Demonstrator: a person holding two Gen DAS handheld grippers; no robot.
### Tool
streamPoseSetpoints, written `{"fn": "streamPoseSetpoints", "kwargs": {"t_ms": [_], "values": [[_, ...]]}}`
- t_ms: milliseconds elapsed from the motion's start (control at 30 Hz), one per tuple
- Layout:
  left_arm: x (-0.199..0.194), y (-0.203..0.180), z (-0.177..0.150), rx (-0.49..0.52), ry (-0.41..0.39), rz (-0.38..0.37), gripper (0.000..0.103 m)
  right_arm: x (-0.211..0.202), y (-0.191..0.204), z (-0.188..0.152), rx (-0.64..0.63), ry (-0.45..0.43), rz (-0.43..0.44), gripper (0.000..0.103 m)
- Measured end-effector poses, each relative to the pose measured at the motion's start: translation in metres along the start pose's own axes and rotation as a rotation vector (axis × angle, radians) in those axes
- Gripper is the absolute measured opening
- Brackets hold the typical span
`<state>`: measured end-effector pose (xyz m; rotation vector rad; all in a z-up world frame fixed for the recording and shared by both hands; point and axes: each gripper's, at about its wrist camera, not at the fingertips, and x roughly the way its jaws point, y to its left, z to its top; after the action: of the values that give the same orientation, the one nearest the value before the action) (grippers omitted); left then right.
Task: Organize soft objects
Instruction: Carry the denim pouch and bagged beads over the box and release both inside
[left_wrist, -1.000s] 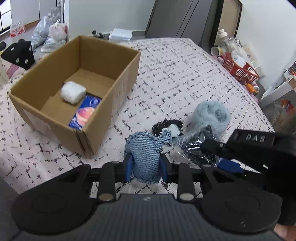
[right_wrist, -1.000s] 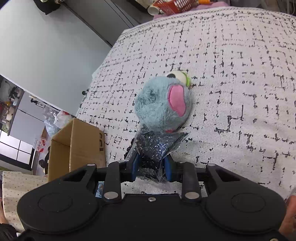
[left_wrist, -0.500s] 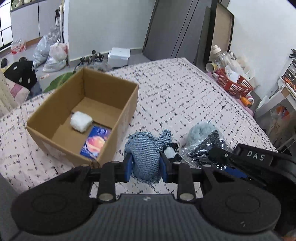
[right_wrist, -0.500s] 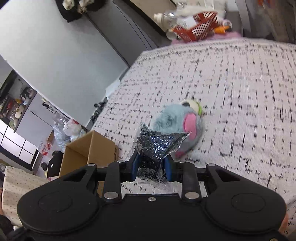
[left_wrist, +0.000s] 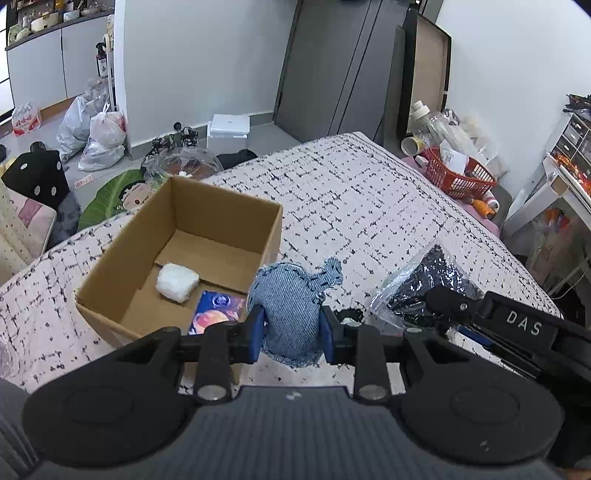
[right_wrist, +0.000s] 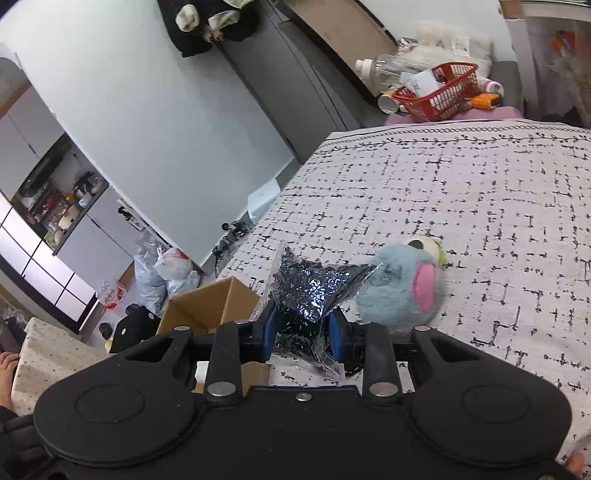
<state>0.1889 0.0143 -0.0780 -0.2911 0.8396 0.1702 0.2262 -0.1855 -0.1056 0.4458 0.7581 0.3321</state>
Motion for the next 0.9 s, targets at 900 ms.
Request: {"fn": "streamPoseSetpoints", "kwargs": {"t_ms": [900], "values": [[0.026, 0.089, 0.034, -0.058, 0.001, -0.008, 0.031, 0.038, 0.049, -0.015, -0.139, 0.007, 0.041, 0.029]]}}
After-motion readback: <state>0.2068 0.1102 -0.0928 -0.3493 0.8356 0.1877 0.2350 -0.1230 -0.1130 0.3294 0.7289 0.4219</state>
